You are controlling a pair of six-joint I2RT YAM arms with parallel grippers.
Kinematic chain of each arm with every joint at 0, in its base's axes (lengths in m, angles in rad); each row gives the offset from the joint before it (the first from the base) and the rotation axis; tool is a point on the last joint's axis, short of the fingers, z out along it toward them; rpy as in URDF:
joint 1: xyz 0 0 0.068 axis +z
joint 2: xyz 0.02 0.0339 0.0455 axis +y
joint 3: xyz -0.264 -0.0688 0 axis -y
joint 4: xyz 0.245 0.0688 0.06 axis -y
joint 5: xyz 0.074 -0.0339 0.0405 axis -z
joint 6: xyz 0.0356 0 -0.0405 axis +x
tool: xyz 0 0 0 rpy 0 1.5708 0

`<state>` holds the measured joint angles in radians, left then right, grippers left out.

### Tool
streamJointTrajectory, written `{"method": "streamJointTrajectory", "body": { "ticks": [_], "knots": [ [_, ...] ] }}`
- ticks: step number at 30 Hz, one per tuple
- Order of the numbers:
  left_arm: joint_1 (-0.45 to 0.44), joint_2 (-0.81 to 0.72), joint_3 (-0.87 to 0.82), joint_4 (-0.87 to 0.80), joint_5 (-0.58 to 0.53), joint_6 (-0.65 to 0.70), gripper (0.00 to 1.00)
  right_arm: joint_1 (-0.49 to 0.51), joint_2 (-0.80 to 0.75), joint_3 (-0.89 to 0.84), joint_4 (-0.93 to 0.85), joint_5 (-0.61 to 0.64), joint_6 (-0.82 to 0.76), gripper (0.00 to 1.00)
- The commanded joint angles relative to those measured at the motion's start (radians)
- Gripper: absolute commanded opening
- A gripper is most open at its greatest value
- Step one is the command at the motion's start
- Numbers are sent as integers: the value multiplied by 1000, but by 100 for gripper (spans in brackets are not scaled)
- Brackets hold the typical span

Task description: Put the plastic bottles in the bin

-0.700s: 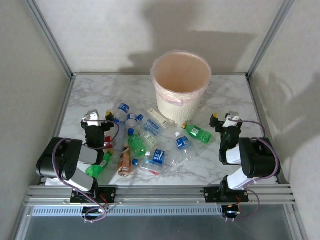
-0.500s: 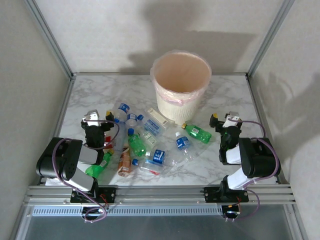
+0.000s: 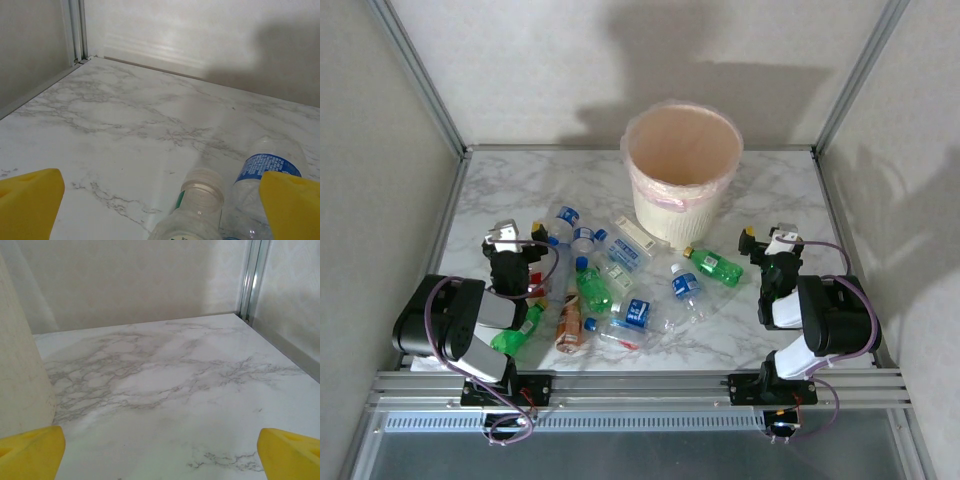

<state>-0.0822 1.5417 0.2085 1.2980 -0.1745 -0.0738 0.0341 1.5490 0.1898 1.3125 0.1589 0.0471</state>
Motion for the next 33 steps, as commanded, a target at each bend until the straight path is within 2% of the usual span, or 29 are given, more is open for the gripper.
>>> {"method": "streamJointTrajectory", "body": {
  "ticks": [1,6,8,9,10,11,12,14,15,16,17,18,20,22,23,26,28,33],
  "knots": [
    [10,1,16,1,21,12,99,-6,2,15,9,-3,-10,99],
    [10,1,16,-1,22,12,99,-5,1,16,8,-2,-10,99],
    [10,0,16,1,22,12,99,1,-41,16,-34,114,37,99],
    [4,-9,19,3,-13,17,99,-6,-78,-4,-2,95,21,99],
    [-17,-65,58,-118,-98,14,99,28,-163,-8,-72,208,12,99],
    [-33,-127,139,-312,-168,6,99,66,-289,26,-244,354,56,99],
    [-40,-163,216,-450,-232,-23,99,74,-404,92,-479,436,182,99],
    [-38,-221,378,-720,-332,-170,100,50,-624,243,-997,455,474,99],
    [-37,-238,445,-831,-332,-232,99,51,-691,257,-1082,483,517,99],
    [-38,-249,517,-949,-316,-301,97,49,-760,236,-1155,527,630,99],
    [-40,-253,570,-1049,-296,-360,96,31,-815,218,-1188,484,676,99],
    [-48,-251,617,-1124,-266,-411,95,3,-864,205,-1166,353,622,98],
    [-79,-229,669,-1198,-236,-447,96,3,-815,320,-1355,297,646,99],
    [-98,-156,760,-1323,-177,-464,95,12,-650,514,-1624,250,665,99],
    [-98,-115,813,-1402,-146,-463,93,27,-580,601,-1721,242,666,99],
    [-98,-27,923,-1609,-90,-419,97,88,-401,819,-1992,257,708,99],
    [-99,-25,903,-1646,-73,-371,97,146,-359,877,-2039,234,686,99],
    [-84,-64,847,-1705,-104,-334,97,212,-397,854,-1938,62,616,99]
  ]
}}
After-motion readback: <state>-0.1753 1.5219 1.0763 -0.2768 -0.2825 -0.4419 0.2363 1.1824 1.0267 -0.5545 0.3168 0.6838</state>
